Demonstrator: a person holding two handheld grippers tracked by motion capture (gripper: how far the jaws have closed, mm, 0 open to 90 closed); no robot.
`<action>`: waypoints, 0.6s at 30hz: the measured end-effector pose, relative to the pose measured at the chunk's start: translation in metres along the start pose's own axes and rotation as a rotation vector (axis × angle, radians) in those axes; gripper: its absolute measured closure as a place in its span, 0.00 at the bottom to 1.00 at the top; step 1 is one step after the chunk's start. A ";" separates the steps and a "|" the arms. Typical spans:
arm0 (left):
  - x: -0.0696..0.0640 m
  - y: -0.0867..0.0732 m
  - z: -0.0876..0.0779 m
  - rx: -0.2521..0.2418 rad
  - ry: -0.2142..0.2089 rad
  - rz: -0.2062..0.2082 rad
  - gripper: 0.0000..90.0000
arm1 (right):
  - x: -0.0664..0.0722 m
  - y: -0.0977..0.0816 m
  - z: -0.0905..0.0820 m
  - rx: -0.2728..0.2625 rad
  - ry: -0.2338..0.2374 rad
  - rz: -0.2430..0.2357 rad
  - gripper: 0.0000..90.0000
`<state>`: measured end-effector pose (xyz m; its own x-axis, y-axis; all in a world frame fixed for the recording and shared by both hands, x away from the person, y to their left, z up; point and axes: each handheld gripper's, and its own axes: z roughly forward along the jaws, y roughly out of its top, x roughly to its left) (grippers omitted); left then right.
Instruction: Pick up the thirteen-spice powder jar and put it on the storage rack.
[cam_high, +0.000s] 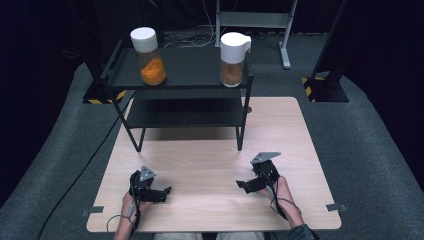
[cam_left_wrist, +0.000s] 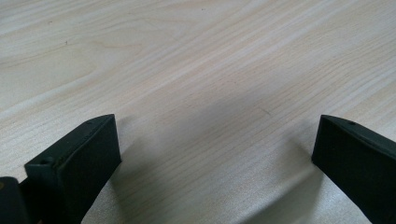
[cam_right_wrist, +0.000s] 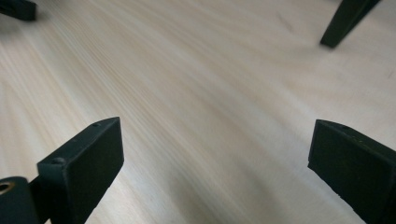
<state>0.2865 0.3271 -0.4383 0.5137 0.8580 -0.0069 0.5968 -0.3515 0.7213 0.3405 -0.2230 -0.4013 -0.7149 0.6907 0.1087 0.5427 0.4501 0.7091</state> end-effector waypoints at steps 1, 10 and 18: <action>0.000 0.000 0.000 0.000 0.000 0.000 0.01 | -0.001 -0.005 0.003 -0.001 -0.001 0.009 0.03; 0.000 0.000 0.000 0.000 0.000 0.001 0.01 | -0.002 -0.038 0.008 -0.066 -0.014 0.055 0.03; 0.000 0.000 0.000 0.000 0.000 0.001 0.01 | -0.002 -0.049 0.007 -0.112 -0.002 0.052 0.03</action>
<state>0.2865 0.3272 -0.4384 0.5140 0.8578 -0.0065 0.5965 -0.3519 0.7214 0.3186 -0.2426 -0.4413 -0.6864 0.7125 0.1456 0.5258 0.3478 0.7762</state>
